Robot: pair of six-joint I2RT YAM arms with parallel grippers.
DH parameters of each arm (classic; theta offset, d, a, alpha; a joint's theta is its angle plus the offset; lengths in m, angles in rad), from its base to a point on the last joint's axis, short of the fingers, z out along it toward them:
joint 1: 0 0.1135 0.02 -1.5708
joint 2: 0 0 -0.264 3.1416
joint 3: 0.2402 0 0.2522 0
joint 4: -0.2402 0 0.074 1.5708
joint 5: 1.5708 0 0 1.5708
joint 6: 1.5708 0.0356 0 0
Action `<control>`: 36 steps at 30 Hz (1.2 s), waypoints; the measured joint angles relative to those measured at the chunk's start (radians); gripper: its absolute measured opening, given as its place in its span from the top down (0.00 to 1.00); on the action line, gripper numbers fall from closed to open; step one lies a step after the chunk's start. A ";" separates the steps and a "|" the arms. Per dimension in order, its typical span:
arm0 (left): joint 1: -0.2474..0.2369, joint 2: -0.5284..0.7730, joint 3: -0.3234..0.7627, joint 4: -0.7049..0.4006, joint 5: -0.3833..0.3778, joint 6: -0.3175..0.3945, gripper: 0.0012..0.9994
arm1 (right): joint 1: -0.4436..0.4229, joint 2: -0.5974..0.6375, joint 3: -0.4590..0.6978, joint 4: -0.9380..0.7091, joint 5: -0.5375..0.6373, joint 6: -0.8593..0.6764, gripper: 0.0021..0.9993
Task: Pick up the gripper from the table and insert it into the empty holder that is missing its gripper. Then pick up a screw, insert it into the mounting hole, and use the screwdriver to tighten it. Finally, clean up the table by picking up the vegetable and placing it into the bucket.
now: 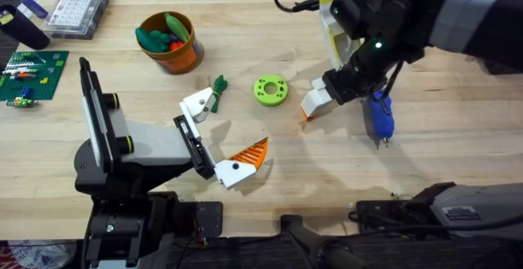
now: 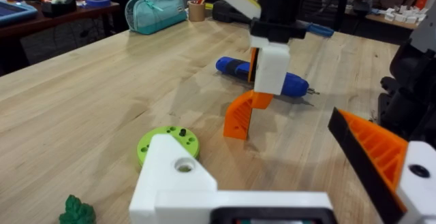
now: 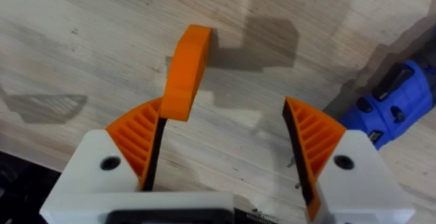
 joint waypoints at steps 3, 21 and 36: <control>0.000 0.003 0.000 0.000 -0.001 -0.001 0.01 | 0.000 0.015 0.000 -0.002 -0.002 -0.001 0.03; 0.000 0.003 0.000 0.000 -0.001 -0.001 0.01 | 0.005 0.030 0.000 0.084 -0.172 0.005 0.03; 0.000 0.003 0.000 0.000 -0.001 -0.001 0.01 | 0.094 0.030 0.000 0.100 -0.010 0.059 0.03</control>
